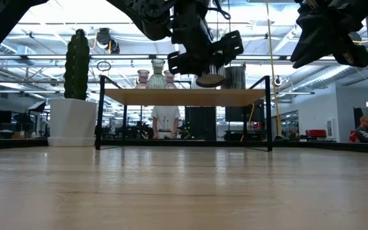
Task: Pick & Place candle stick holders
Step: Put the top silver scented candle on the shelf
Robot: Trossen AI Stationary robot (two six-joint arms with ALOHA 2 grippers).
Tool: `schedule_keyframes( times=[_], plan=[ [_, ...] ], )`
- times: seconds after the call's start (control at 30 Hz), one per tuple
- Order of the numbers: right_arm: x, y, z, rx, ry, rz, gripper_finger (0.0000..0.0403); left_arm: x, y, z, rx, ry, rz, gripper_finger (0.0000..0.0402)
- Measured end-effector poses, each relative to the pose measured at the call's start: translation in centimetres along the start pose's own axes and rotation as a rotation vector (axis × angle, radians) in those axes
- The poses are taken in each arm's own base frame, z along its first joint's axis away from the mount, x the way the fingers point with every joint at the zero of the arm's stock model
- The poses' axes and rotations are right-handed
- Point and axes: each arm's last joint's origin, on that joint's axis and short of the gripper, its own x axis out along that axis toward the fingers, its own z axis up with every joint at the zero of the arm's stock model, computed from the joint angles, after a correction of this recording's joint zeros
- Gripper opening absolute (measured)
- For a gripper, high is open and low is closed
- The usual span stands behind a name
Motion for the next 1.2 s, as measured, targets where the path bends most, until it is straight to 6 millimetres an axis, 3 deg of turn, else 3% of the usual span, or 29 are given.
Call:
schedule_keyframes(
  times=[1.2],
  plan=[
    [0.0, 0.1, 0.0, -0.009, 0.0, 0.008, 0.0045, 2.9, 1.5, -0.5, 0.012, 0.079, -0.071, 0.0388]
  ],
)
